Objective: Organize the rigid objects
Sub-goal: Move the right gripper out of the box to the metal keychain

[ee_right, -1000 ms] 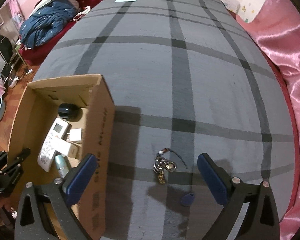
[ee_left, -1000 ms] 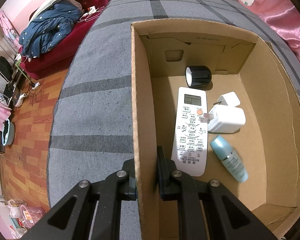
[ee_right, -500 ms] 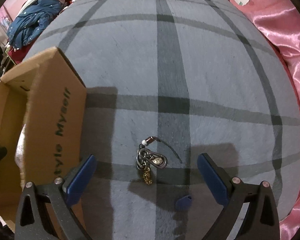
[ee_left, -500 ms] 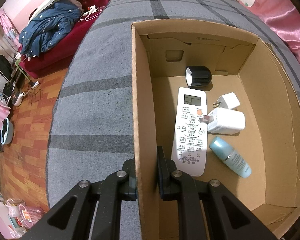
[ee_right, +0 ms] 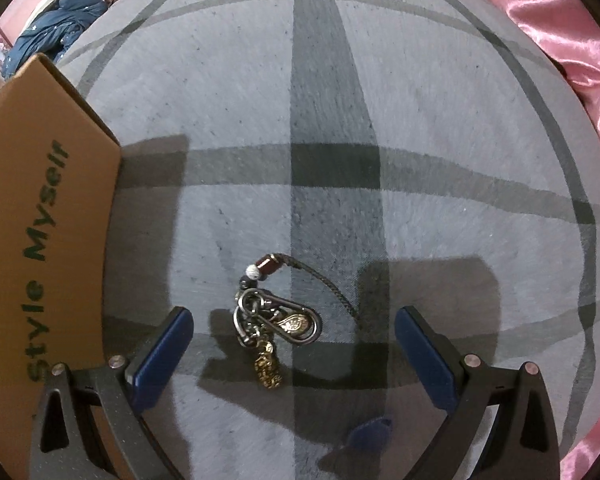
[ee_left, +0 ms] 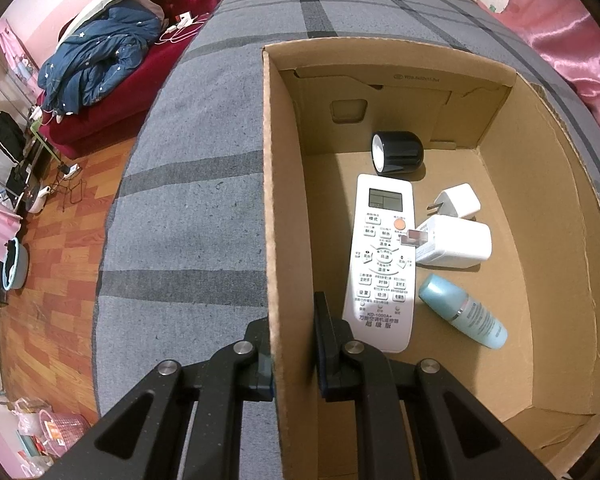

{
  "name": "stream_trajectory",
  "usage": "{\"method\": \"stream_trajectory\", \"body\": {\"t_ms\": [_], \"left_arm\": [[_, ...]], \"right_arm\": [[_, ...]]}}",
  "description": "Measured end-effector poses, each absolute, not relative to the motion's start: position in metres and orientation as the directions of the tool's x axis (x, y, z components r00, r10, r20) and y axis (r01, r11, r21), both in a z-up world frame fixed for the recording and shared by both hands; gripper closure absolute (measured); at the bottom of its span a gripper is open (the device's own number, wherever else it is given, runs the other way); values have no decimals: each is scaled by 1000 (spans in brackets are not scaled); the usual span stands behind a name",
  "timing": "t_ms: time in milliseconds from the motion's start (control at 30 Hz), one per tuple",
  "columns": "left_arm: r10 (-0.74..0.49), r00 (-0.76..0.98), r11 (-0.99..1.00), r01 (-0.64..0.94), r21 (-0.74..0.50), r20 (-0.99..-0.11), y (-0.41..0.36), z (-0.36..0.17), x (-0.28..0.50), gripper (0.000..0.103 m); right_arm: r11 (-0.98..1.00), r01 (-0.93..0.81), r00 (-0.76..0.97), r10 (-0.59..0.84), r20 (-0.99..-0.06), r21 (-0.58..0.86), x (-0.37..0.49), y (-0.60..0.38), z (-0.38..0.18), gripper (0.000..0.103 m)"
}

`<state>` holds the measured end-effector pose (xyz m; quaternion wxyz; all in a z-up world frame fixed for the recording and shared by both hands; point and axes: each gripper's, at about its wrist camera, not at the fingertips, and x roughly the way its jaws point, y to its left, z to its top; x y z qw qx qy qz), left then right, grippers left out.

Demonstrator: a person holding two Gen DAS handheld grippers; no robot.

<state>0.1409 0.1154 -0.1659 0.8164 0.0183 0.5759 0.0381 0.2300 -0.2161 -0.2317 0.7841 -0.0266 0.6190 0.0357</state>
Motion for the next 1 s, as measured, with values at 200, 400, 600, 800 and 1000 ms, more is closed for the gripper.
{"method": "stream_trajectory", "body": {"t_ms": [200,400,600,800,1000], "left_arm": [[87,334,996,-39,79,-939,115,-166,142,89],[86,333,996,-41,77,-939,115,-167,142,89],[87,334,996,-40,78,-938,114,-167,142,89],[93,335,996,-37,86,-937,113,-167,141,89],[97,336,995,-37,89,-937,112,-166,141,89]], "right_arm": [[996,-91,218,14,-976,-7,233,-221,-248,0],[995,-100,226,21,-974,-2,234,-225,-253,0],[995,-96,239,19,-971,-5,231,-222,-251,8],[995,-104,254,15,-967,-12,220,-214,-243,54],[994,-111,267,15,-964,-15,211,-211,-239,69]]}}
